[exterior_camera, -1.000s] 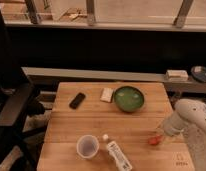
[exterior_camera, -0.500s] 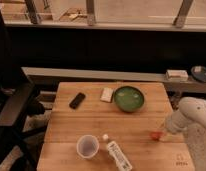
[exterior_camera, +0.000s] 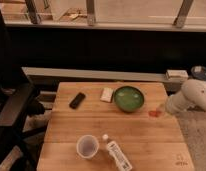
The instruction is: Place the pepper on the white sponge
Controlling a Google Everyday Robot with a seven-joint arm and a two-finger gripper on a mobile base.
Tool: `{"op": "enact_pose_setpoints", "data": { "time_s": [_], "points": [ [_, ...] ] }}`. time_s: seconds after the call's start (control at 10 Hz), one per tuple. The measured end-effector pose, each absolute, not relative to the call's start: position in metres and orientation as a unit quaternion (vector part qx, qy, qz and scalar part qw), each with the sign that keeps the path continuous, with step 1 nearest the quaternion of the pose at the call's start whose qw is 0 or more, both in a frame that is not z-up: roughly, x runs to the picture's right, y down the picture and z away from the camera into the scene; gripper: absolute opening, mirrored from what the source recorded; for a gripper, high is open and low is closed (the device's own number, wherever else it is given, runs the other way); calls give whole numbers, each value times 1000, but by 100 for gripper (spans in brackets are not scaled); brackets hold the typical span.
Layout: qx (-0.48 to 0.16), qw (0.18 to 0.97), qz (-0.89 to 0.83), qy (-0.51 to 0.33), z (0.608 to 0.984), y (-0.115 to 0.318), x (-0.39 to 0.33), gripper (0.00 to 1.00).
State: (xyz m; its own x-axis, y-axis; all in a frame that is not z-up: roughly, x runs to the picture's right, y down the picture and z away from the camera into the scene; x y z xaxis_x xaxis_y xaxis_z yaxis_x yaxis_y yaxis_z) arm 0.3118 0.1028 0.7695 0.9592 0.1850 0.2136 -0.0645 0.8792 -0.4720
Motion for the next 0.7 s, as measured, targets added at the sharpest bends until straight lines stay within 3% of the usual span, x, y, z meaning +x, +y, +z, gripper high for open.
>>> {"op": "enact_pose_setpoints", "data": {
  "time_s": [0.1,0.7],
  "points": [
    [-219,964,64,-133,767,80,298,0],
    [-222,964,66,-129,767,84,304,0]
  ]
}}
